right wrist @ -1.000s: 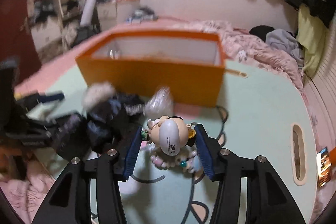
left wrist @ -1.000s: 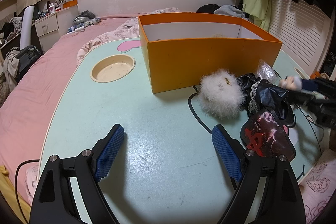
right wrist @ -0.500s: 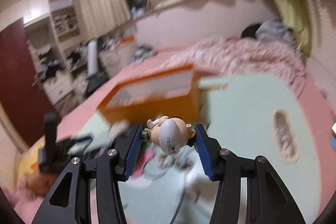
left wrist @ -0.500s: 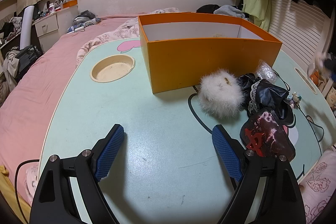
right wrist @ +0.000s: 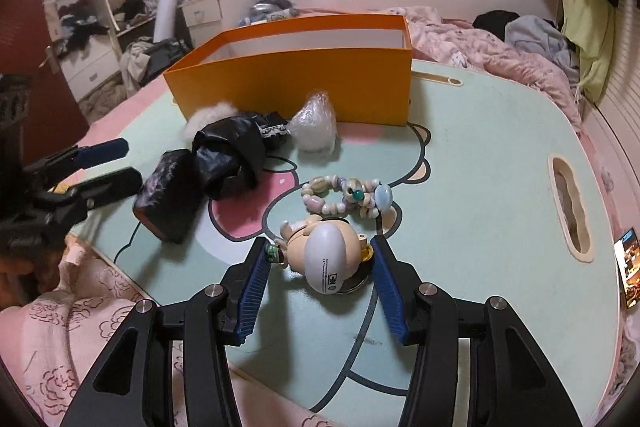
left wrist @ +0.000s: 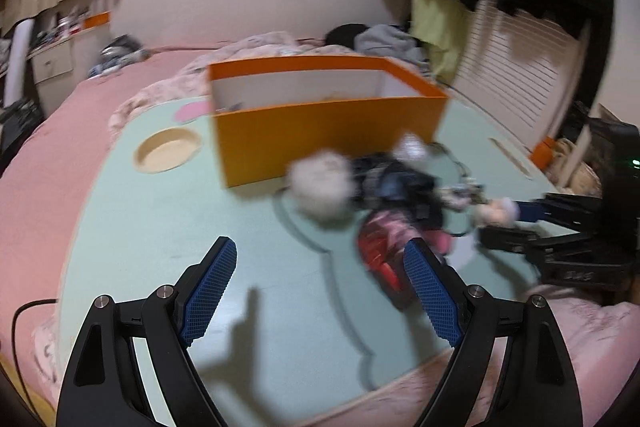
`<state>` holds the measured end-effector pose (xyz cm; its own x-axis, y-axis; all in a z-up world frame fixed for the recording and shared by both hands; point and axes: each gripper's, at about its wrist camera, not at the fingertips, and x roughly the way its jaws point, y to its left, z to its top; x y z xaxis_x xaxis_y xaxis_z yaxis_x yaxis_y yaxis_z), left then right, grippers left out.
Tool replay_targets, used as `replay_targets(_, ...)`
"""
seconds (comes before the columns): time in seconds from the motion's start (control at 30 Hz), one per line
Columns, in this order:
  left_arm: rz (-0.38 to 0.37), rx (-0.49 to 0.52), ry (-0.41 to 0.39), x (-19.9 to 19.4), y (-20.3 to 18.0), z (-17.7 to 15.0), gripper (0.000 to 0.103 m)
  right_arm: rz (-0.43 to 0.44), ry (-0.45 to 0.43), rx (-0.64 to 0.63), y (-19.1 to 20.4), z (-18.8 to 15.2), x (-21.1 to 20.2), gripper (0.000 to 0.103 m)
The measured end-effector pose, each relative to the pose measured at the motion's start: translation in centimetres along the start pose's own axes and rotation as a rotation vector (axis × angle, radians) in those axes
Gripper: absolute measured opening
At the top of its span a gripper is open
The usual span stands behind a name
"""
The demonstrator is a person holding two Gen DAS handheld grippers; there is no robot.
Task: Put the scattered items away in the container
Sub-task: 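Grasp the red glittery case with the left gripper while the right holds the figurine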
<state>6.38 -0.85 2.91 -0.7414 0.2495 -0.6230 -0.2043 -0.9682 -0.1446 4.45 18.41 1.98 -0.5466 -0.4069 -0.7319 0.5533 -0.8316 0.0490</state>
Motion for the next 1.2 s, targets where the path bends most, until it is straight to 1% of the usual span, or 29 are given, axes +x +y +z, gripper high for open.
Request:
replay_targets(0.07,0.003,0.026,-0.004,0.3,-1.1,0.3,0.086,-0.002,-0.002,-0.001,-0.1,-0.3,-0.1,0.05)
replay_targets(0.17,0.042,0.057,-0.014,0.3,-2.0,0.6,0.086,0.0,-0.003,0.0,-0.1,-0.4,-0.2,0.05)
replay_targets(0.23,0.049,0.057,-0.022,0.0,-2.1,0.5,0.086,0.002,-0.005,0.0,-0.1,-0.4,-0.4,0.05)
replay_targets(0.33,0.033,0.058,-0.033,-0.4,-2.1,0.6,0.086,0.005,-0.008,0.005,0.0,-0.3,-0.5,0.05)
replay_targets(0.4,-0.001,0.09,-0.031,-0.4,-3.0,0.8,0.086,0.005,-0.009,0.009,-0.1,-0.2,-0.5,0.05)
replay_targets(0.47,-0.018,0.126,-0.02,-0.3,-3.5,0.5,0.086,0.005,-0.01,0.013,-0.1,-0.1,-0.6,0.05)
replay_targets(0.53,-0.016,0.166,0.002,0.5,-4.5,0.4,0.086,0.005,-0.012,0.019,-0.2,-0.1,-0.6,0.05)
replay_targets(0.63,-0.01,0.19,0.049,2.3,-4.9,0.2,0.086,0.01,-0.014,0.026,-0.3,0.0,-0.6,0.05)
replay_targets(0.7,-0.016,0.166,0.069,2.9,-4.4,0.1,0.086,0.009,-0.015,0.027,-0.3,0.0,-0.6,0.05)
replay_targets(0.83,-0.025,0.104,0.031,1.7,-2.7,-0.1,0.086,0.011,-0.016,0.029,-0.2,0.1,-0.5,0.05)
replay_targets(0.93,0.005,0.074,0.03,1.3,-1.3,-0.4,0.086,0.01,-0.016,0.029,-0.3,0.0,-0.5,0.05)
replay_targets(1.0,0.007,0.055,0.034,1.2,-0.8,-0.6,0.086,0.01,-0.016,0.028,-0.3,0.1,-0.5,0.05)
replay_targets(1.07,-0.008,0.047,0.023,1.0,-0.7,-0.6,0.086,0.008,-0.016,0.027,-0.3,0.0,-0.5,0.05)
replay_targets(1.2,-0.009,0.059,0.018,1.2,-1.3,-0.3,0.086,0.005,-0.015,0.025,-0.3,0.0,-0.4,0.05)
